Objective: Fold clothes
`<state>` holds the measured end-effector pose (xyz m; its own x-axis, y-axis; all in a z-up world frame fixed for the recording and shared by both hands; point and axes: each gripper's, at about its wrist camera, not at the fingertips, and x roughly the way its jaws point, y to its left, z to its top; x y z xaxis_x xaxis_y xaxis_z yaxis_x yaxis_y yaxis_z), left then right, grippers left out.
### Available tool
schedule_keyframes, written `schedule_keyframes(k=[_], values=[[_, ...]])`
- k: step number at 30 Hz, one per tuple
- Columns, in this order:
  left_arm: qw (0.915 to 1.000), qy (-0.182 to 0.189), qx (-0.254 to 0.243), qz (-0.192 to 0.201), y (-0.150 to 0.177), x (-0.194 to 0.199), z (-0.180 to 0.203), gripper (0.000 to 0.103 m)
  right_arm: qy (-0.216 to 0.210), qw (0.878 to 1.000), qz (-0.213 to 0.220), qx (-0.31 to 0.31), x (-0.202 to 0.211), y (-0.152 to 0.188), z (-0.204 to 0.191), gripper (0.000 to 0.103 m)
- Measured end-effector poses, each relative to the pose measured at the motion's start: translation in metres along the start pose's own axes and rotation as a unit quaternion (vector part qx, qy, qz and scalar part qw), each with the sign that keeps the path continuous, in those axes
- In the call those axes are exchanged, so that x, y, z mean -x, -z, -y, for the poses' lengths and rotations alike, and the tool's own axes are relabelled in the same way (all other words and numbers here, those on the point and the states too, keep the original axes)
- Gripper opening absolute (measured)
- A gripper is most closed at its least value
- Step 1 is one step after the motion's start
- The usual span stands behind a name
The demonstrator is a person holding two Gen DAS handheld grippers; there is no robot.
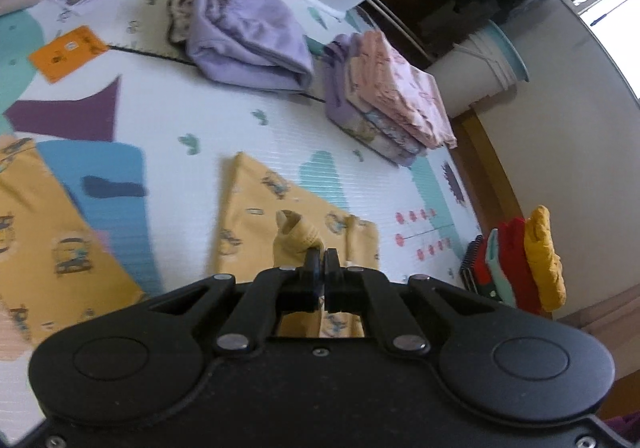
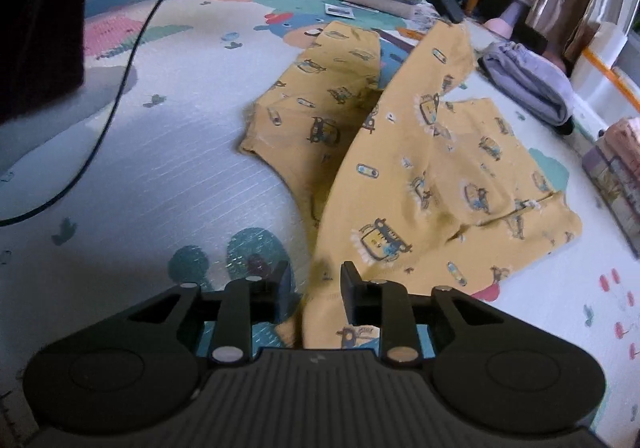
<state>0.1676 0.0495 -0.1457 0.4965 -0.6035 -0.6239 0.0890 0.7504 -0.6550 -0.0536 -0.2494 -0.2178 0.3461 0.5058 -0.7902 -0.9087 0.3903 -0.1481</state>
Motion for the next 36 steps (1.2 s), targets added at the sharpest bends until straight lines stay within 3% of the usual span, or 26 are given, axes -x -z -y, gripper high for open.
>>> schedule_keyframes(k=[9, 10, 14, 17, 20, 24, 29, 33, 34, 36], values=[[0.9997, 0.011, -0.019, -0.009, -0.015, -0.031, 0.039, 0.0, 0.01, 1.0, -0.008, 0.022, -0.004, 0.007, -0.007, 0.026], [0.9996, 0.012, -0.023, -0.009, -0.017, -0.035, 0.042, 0.0, 0.008, 1.0, -0.004, 0.006, -0.002, 0.008, -0.003, 0.026], [0.9987, 0.0, -0.05, -0.013, -0.021, -0.056, 0.056, 0.0, -0.023, 0.995, 0.009, -0.096, 0.005, 0.013, 0.018, 0.01], [0.9972, -0.011, -0.072, -0.016, -0.024, -0.073, 0.067, 0.0, -0.061, 0.976, 0.018, -0.207, 0.007, 0.025, 0.041, 0.009], [0.9942, -0.028, -0.102, -0.022, -0.023, -0.092, 0.078, 0.0, -0.099, 0.943, 0.025, -0.315, 0.005, 0.041, 0.064, 0.008], [0.9887, -0.048, -0.139, -0.031, -0.019, -0.121, 0.09, 0.0, -0.138, 0.902, 0.033, -0.407, 0.001, 0.062, 0.084, 0.008], [0.9831, -0.067, -0.164, -0.044, -0.015, -0.15, 0.1, 0.0, -0.155, 0.877, 0.042, -0.453, 0.0, 0.08, 0.09, 0.008], [0.9755, -0.07, -0.203, -0.047, -0.012, -0.167, 0.117, 0.0, -0.16, 0.868, 0.046, -0.468, -0.003, 0.085, 0.093, 0.008], [0.9727, -0.058, -0.219, -0.051, -0.013, -0.17, 0.121, 0.021, -0.163, 0.864, 0.047, -0.475, -0.004, 0.087, 0.094, 0.008], [0.975, -0.052, -0.213, -0.037, -0.018, -0.167, 0.117, 0.04, -0.167, 0.855, 0.049, -0.489, -0.005, 0.09, 0.096, 0.007]])
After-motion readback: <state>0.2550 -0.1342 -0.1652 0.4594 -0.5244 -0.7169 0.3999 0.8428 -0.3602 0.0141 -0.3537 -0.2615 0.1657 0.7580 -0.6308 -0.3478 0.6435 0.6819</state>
